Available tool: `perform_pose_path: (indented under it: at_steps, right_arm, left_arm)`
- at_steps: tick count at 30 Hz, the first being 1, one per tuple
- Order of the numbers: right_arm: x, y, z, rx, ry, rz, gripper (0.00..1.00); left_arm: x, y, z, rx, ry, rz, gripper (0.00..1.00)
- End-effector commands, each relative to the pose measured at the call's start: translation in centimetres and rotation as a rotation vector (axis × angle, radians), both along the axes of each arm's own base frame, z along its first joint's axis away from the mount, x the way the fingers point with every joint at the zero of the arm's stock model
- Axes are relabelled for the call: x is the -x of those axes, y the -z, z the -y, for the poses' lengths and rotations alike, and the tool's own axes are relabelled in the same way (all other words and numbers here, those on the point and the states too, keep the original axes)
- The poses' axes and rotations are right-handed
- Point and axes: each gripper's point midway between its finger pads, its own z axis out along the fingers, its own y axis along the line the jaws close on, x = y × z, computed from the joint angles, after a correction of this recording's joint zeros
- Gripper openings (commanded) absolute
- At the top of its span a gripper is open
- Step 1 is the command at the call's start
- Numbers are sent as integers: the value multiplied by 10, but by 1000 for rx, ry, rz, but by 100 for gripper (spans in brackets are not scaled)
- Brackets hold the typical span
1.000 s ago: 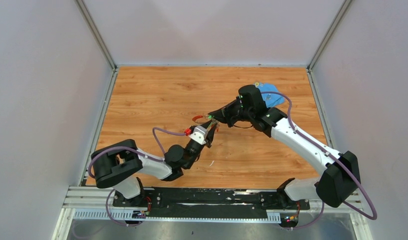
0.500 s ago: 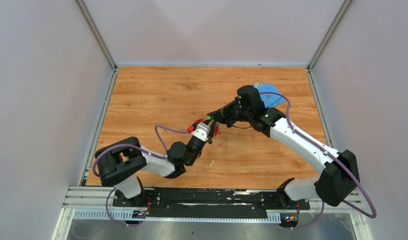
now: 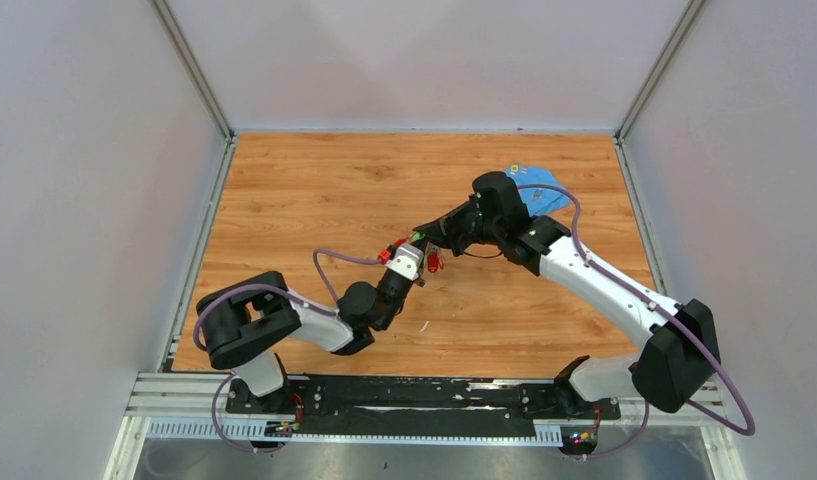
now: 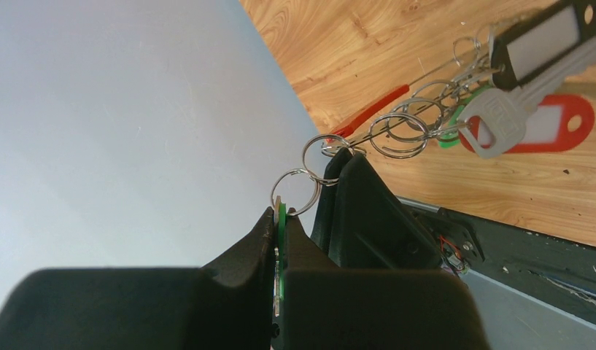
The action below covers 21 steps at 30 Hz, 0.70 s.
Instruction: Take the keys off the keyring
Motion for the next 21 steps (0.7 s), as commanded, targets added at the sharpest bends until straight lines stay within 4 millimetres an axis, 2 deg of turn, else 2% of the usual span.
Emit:
perform_pose_path:
  at_steps: [1, 10, 18, 21]
  right_arm:
    - [-2, -18, -5, -28, 5, 52, 1]
    - [-5, -13, -6, -6, -8, 64, 1]
    - [-7, 0, 0, 38, -71, 72, 1]
    - [-1, 8, -2, 57, -133, 59, 1]
  left_arm:
    - [-2, -5, -7, 0, -25, 29, 0]
    - [24, -2, -1, -64, 131, 82, 0]
    - [46, -18, 8, -79, 259, 161, 0]
    - [53, -25, 12, -91, 289, 199, 0]
